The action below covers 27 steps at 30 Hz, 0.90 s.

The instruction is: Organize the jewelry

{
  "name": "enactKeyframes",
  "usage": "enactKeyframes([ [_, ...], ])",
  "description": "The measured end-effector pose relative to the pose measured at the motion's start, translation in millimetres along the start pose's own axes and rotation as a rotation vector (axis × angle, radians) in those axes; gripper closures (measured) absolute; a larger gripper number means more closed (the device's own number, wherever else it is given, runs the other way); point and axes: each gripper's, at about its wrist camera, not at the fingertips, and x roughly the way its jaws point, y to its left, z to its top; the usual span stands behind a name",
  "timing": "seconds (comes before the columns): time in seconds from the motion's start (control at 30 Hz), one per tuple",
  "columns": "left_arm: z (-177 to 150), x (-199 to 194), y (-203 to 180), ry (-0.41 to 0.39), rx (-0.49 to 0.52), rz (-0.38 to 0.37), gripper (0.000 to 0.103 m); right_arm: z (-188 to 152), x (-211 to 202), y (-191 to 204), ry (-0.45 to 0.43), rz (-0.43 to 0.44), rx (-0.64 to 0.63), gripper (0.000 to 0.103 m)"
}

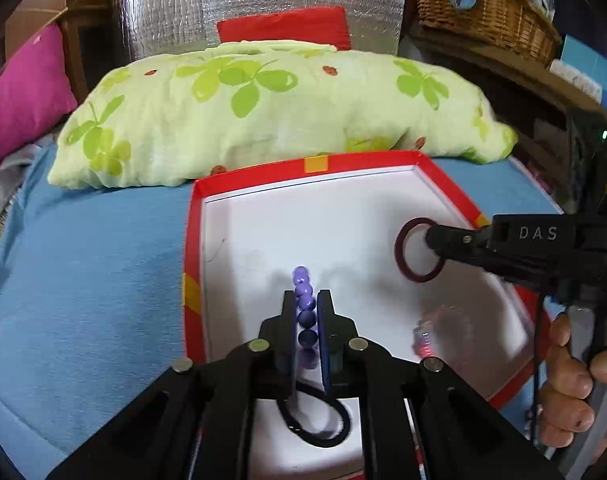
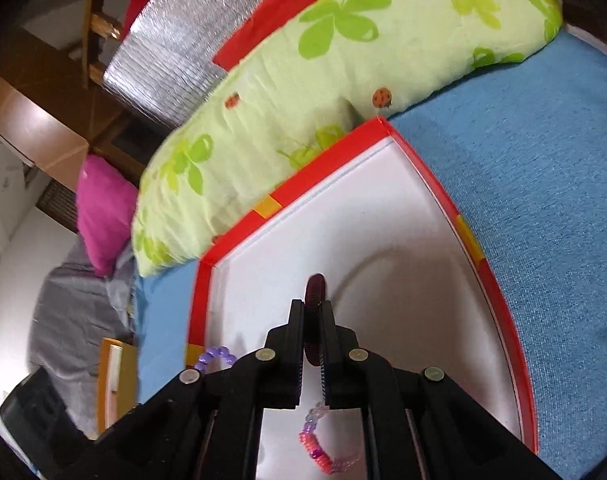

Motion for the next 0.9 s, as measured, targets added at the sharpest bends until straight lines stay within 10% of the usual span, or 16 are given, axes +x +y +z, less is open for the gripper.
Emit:
enactKeyframes([
  [0.13, -1.7, -7.9, 5.0, -0.009, -0.012, 0.001, 0.061, 2.1, -3.1, 0.1, -0.003, -0.066, -0.008, 0.089],
  [0.3, -6.2, -29.5, 7.9, -0.047, 0.011, 0.047, 0.053, 3.9, -30.4, -2.4, -0.048, -0.094, -0.029, 0.051],
  [0.9, -125.0, -143.4, 8.1, -0.079, -0.03, 0.236, 0.029, -130.9, -165.7, 42.5, -0.213, -0.302, -0.463, 0.05],
])
